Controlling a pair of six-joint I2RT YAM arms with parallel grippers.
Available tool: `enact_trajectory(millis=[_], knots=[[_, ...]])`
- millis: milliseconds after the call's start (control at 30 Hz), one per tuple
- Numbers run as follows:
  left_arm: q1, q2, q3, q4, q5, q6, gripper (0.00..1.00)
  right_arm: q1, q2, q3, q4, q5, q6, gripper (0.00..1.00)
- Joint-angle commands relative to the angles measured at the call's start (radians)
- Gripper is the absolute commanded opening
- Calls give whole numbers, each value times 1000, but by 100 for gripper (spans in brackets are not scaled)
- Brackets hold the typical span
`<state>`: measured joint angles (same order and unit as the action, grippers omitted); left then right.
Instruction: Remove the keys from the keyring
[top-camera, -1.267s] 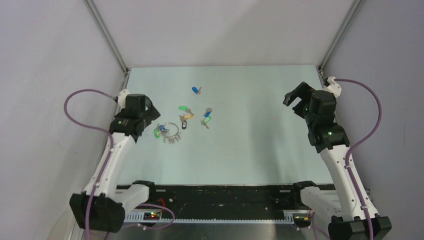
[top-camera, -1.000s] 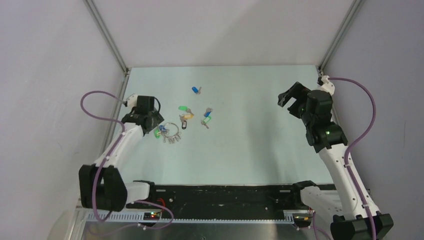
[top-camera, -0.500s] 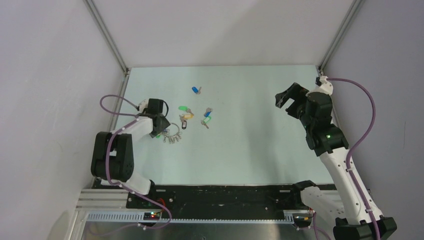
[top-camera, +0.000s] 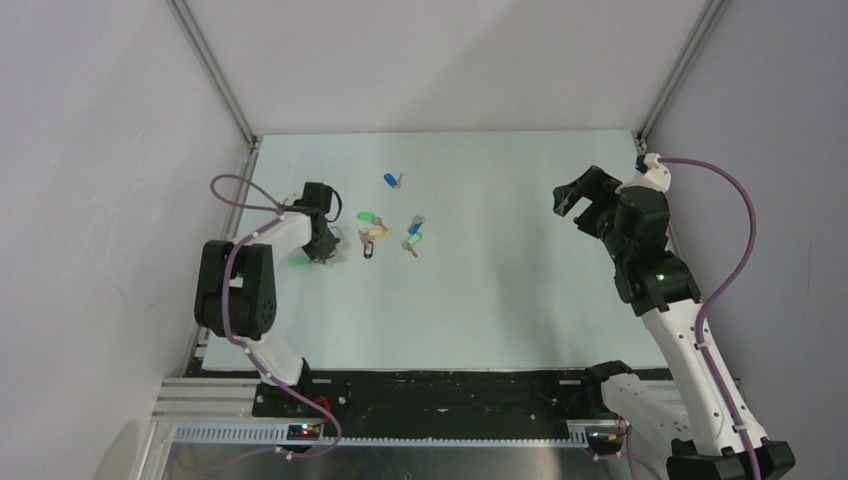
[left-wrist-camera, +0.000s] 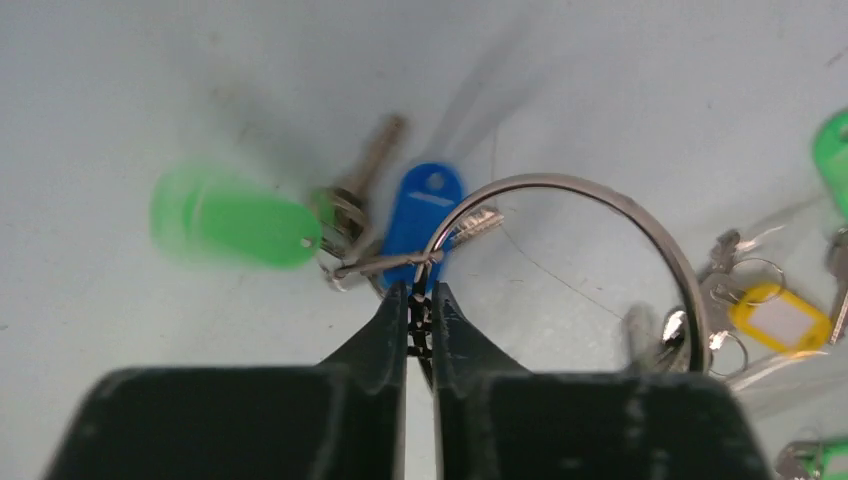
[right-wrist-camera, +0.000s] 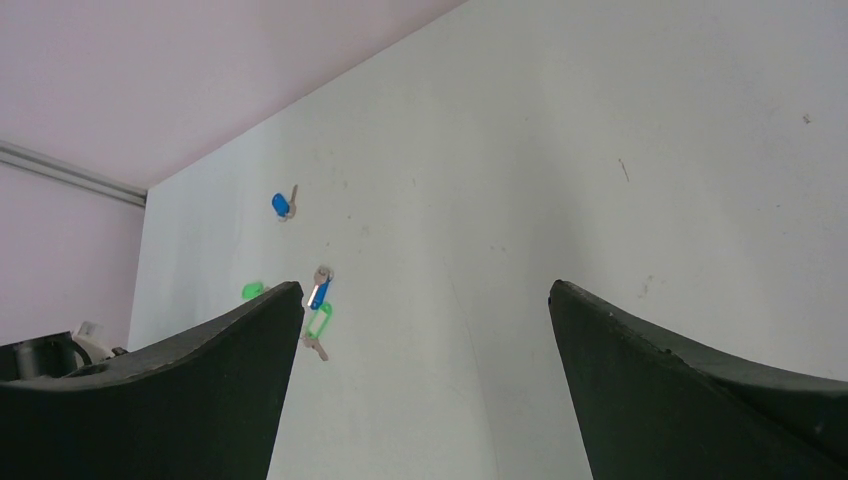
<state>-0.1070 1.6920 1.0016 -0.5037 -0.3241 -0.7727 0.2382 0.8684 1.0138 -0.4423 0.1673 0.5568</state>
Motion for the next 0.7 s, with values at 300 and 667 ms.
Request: enact_trajectory(millis=[300,667], knots=[[26,-244,90,-112,-142,54,0,2,-42,15,12,6,-6,99],[-24,-537,174,-136,148,278,0,62,29,16,100,-351,-122,97]])
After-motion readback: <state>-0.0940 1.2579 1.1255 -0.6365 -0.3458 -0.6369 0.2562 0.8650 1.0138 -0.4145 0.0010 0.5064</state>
